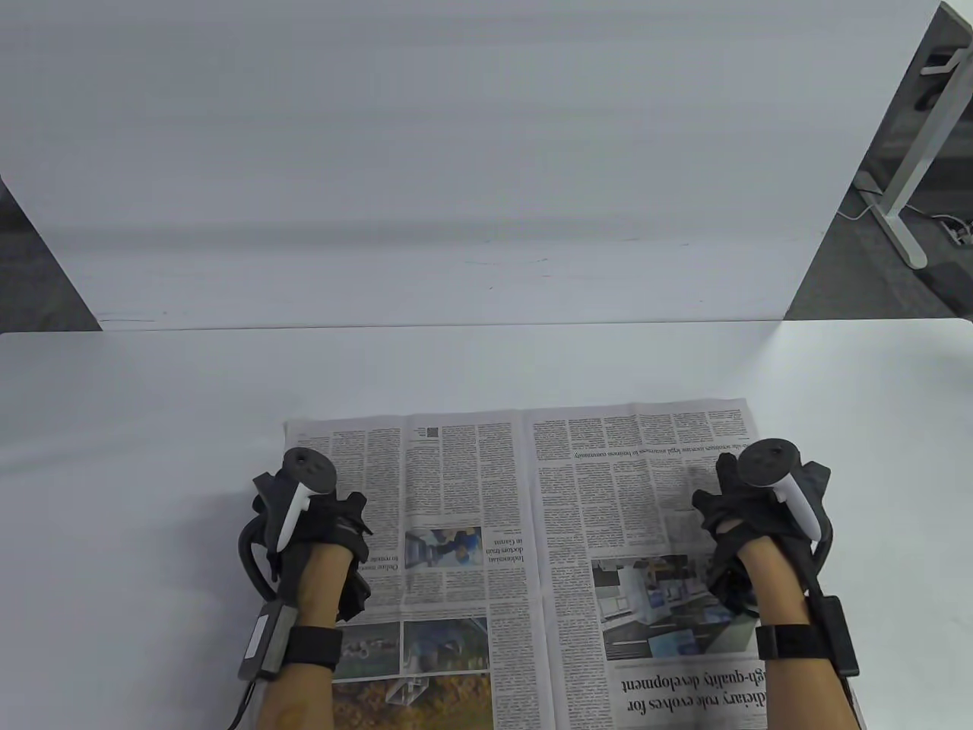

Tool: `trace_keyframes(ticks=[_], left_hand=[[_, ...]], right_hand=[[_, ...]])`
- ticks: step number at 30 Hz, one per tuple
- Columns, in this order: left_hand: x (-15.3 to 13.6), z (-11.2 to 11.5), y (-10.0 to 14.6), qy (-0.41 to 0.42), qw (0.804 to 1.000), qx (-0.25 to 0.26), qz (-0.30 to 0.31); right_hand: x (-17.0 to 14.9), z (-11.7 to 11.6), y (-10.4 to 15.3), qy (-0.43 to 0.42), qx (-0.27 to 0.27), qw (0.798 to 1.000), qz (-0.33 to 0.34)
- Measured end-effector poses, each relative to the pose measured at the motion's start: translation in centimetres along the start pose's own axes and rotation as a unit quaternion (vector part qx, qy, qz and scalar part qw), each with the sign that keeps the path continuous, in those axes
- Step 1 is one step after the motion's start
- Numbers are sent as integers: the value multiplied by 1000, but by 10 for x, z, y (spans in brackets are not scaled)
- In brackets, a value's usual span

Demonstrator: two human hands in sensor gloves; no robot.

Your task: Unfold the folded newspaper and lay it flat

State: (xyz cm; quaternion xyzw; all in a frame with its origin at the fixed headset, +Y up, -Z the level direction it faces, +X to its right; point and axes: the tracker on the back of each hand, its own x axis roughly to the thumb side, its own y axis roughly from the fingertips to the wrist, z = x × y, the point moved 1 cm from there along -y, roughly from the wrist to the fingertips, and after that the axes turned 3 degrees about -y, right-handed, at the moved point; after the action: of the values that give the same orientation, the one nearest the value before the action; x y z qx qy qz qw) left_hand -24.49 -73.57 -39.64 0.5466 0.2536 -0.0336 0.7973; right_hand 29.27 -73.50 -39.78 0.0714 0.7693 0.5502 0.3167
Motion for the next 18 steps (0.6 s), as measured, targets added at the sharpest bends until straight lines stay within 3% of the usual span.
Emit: trace_keyframes(ticks=[3,6,12,18], left_hand=[[19,-10,19,-15,999,0,31],[36,-11,35,-38,997,-34,59],[65,10,55,-114,977,-153,97],[77,27,59,-136,971,-168,104]], right_hand=[[26,-5,17,24,30,999,29],[47,-17,31,57,82,994,49],[76,-44,50,112,168,977,72],[83,-65,53,127,217,964,82]])
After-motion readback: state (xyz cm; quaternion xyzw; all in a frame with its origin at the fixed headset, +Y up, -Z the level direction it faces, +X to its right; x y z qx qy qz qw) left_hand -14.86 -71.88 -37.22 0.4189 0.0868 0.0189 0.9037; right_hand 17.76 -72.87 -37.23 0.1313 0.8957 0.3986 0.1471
